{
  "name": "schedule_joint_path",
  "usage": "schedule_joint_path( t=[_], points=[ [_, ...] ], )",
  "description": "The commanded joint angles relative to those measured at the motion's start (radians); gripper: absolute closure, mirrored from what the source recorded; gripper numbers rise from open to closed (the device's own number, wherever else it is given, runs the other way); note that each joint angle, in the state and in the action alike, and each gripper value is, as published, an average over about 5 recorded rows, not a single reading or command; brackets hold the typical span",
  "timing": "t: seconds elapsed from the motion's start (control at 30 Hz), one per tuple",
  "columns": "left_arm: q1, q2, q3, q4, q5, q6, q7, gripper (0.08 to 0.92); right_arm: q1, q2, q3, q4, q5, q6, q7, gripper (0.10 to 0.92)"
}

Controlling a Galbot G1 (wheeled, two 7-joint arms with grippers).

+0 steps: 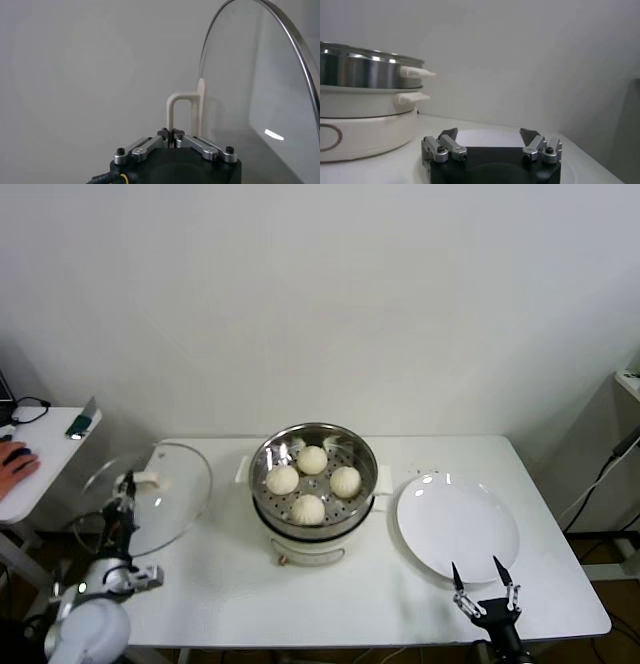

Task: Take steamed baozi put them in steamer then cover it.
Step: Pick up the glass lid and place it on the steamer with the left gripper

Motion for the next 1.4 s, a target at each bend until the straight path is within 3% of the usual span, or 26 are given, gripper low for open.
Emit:
schedule_joint_path(
  t=[0.03, 0.3, 0.63, 0.93, 1.4],
  points=[
    [-0.082, 0.083, 0.156, -0.347, -0.075, 0.364, 0.270, 0.866, 0.000, 0.000, 0.000, 0.001, -0.016, -0.009, 0.013, 0.203],
    [-0.209, 0.024, 0.403, -0.346, 0.087, 0.429, 0.314, 0.866, 0.012, -0.001, 0.003, 0.010, -0.012, -0.009, 0.018, 0.203],
    [-0.329, -0.169, 0.659, -0.267, 0.315, 0.477, 0.410, 0.866, 0.029, -0.001, -0.004, -0.001, -0.011, -0.007, 0.032, 0.203],
    [-0.389, -0.319, 0.755, -0.155, 0.436, 0.489, 0.425, 0.866, 0.032, -0.002, -0.004, -0.016, 0.003, 0.004, 0.038, 0.203],
    [-0.424, -0.455, 0.821, 0.006, 0.506, 0.481, 0.389, 0.866, 0.026, -0.003, 0.000, -0.022, 0.009, 0.016, 0.044, 0.203]
  ],
)
